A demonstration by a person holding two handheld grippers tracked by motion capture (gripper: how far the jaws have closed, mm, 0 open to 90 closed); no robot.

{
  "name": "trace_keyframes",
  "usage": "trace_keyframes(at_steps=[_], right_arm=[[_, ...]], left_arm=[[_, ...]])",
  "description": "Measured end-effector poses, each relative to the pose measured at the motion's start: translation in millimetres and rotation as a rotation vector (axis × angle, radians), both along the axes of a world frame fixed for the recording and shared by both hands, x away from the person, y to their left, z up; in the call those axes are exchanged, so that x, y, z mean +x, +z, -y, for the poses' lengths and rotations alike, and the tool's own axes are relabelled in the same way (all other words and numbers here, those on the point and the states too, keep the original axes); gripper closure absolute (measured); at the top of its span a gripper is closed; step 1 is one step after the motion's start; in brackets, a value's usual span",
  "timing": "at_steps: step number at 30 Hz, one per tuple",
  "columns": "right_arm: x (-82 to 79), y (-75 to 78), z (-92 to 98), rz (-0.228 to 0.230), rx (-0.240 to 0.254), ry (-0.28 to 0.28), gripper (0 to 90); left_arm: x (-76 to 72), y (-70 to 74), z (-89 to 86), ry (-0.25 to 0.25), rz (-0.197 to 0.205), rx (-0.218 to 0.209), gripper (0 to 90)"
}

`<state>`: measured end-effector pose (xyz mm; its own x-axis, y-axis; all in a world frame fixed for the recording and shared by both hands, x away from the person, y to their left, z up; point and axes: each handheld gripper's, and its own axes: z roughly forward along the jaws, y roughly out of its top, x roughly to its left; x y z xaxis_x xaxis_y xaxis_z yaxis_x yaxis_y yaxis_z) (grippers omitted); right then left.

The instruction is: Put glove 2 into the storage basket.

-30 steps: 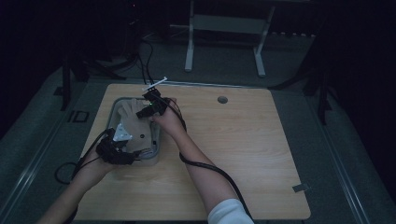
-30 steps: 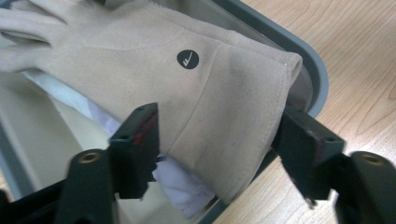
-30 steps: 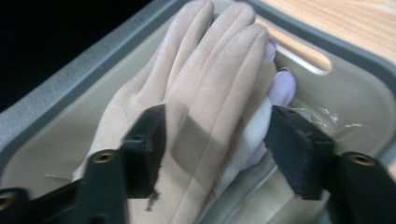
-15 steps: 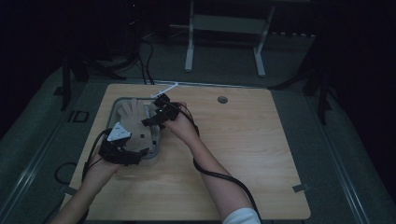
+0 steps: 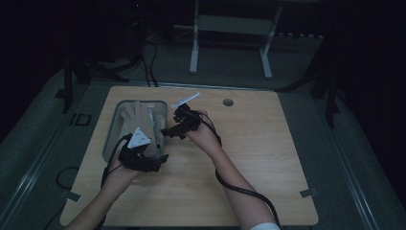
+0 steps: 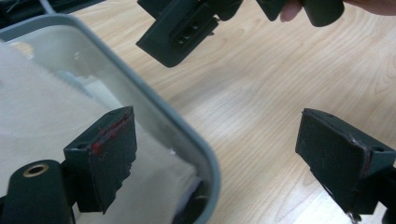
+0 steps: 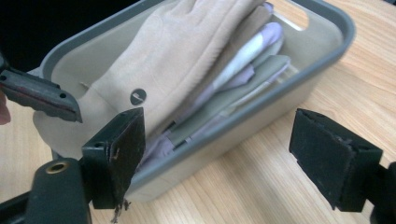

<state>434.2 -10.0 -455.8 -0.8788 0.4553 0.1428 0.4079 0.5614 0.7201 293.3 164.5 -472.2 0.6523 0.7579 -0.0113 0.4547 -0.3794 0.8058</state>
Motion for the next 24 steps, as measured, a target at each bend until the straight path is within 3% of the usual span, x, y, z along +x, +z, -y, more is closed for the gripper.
trace_keyframes(at_steps=[4,17,24], right_arm=[[-4.8,-2.5,11.7,-0.004,-0.010,0.004,18.3],[-16.4,-11.4,46.5,-0.008,-0.029,0.001,18.3],[-21.8,-23.5,64.0,-0.014,-0.031,-0.008,19.1]], left_arm=[[0.6,-2.0,12.4,-0.031,-0.003,0.015,13.1],[2.4,-10.3,41.3,-0.093,-0.021,-0.016,13.1],[1.2,-18.5,54.5,-0.131,-0.033,-0.006,13.1]])
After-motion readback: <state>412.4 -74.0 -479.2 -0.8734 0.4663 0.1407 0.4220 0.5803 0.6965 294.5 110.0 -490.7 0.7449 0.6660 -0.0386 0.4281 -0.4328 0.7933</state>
